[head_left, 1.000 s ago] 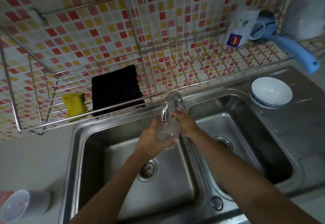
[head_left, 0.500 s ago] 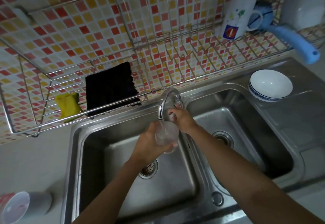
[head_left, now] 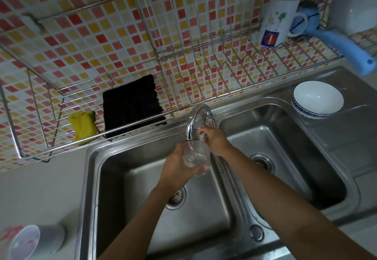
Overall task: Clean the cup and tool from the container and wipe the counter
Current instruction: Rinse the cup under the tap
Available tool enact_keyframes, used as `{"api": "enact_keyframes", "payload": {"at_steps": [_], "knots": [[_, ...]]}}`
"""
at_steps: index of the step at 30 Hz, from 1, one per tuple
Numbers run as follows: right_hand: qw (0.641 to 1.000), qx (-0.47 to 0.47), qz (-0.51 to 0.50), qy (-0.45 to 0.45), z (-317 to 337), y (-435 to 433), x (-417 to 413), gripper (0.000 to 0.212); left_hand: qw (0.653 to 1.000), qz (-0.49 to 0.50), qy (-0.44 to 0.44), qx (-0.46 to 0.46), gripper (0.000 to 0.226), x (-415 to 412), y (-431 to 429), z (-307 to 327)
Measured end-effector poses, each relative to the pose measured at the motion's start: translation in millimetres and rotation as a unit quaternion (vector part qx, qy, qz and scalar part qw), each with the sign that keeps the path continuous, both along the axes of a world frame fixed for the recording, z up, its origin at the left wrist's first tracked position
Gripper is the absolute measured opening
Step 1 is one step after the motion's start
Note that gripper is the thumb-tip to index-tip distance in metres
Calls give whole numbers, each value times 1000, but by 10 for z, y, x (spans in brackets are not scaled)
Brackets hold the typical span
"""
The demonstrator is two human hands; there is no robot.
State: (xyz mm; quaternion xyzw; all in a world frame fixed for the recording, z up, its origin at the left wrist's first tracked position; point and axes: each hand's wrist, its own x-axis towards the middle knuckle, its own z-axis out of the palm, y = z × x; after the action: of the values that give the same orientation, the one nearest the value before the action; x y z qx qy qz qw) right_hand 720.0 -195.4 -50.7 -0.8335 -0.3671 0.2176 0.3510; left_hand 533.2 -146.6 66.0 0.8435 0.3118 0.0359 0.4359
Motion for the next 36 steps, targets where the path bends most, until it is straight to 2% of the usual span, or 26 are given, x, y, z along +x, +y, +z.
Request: {"api": "enact_keyframes", "payload": {"at_steps": [1,3,6,10,15,20,23,31,36], "knots": [[999,-24,11,-34,31,-6,13,38,1000,-3,3,2,71,-5,-1,7],[999,-33,3,-20,67,-30,23,38,1000,-15,9,11,69,-20,1,-10],[1000,-24,0,-17,149,-18,-29,34,1000,6,1,8,78,-41,9,-21],[999,14,-30,27,180,-35,-48,18,1000,-1,1,10,80,-45,8,-50],[984,89,-104,115,216,-68,-5,11,1000,-10,4,15,81,-53,11,-67],[956,149,-182,174,228,-114,35,14,1000,-3,-9,6,83,-64,35,-82],[952,158,-199,167,200,-134,57,12,1000,15,-23,1,80,-62,39,-73],[969,133,-183,99,217,-165,-1,26,999,17,-32,8,77,-32,2,-62],[976,132,-173,25,133,-400,-249,38,998,23,-52,10,74,-40,12,-87]]}}
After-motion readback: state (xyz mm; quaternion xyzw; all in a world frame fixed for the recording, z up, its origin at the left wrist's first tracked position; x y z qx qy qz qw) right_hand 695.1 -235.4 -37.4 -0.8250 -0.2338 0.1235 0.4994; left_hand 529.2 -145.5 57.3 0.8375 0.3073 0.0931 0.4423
